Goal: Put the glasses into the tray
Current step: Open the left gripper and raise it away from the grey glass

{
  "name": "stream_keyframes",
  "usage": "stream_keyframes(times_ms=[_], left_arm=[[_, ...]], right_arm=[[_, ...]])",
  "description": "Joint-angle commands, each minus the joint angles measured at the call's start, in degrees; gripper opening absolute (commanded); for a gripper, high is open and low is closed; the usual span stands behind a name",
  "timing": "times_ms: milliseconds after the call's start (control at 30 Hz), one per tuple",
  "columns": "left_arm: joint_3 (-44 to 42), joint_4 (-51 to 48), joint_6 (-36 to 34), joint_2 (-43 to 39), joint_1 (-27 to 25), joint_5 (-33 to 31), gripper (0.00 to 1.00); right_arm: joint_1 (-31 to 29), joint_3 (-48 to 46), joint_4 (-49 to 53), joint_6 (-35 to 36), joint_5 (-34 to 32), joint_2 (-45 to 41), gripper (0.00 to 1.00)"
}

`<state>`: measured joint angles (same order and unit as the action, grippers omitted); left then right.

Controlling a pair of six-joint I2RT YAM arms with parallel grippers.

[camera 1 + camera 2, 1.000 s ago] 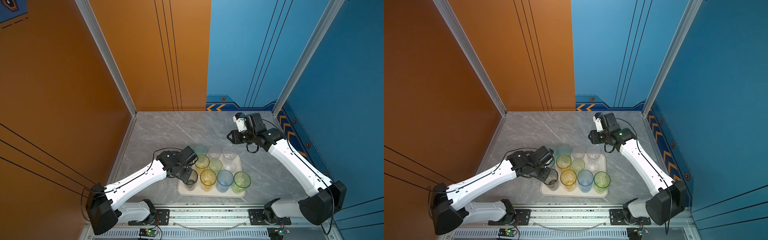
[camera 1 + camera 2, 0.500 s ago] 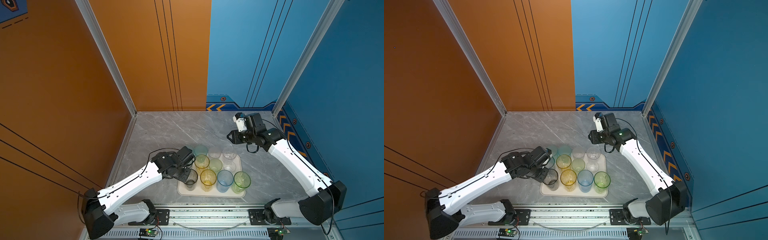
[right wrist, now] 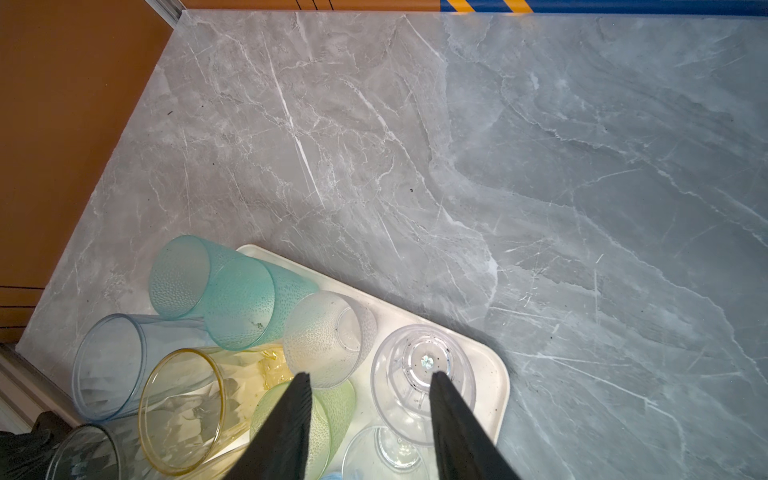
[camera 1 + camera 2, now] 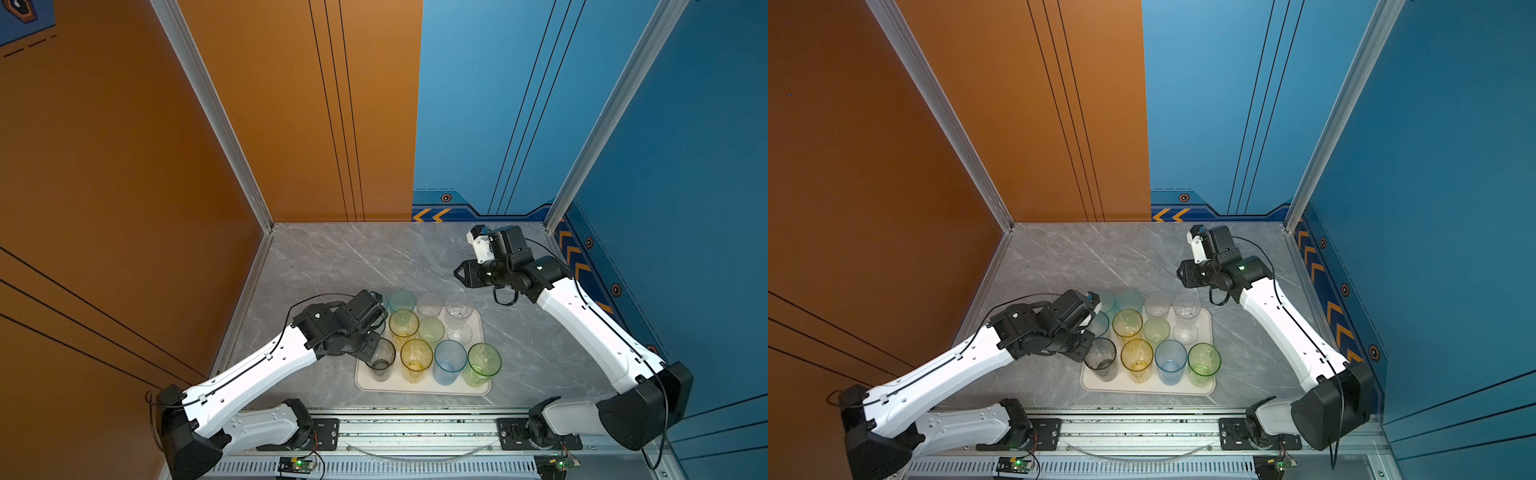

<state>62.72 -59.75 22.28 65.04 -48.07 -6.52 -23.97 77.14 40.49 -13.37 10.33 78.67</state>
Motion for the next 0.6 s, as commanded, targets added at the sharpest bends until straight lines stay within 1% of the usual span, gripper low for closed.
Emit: stream_keyframes(times_ms=[0, 133, 267, 433, 567], left_arm=[[2.20, 0.82, -1.54, -0.85, 1.68, -2.82, 0.15], [2.66, 4.96, -3.72, -2.44, 4.04, -4.78, 0.15], [2.55, 9.40, -6.57, -5.11, 7.72, -8.71, 0.16], [-0.91, 18.51, -10.94, -11.14, 13.22, -14.55, 0.25], [-6.84, 26.60, -14.08, -15.92, 18.45, -17.45, 0.30]], right_arm=[[0.49, -0.76, 1.26, 0.87, 0.34, 0.69, 0.47], [1.28, -1.12, 1.26, 1.03, 0.68, 0.60, 0.47], [2.14, -1.20, 1.23, 1.22, 0.94, 0.52, 0.49], [2.78, -1.62, 1.10, 1.32, 1.23, 1.28, 0.50], [3.26, -1.85, 0.80, 1.50, 1.38, 2.24, 0.51]])
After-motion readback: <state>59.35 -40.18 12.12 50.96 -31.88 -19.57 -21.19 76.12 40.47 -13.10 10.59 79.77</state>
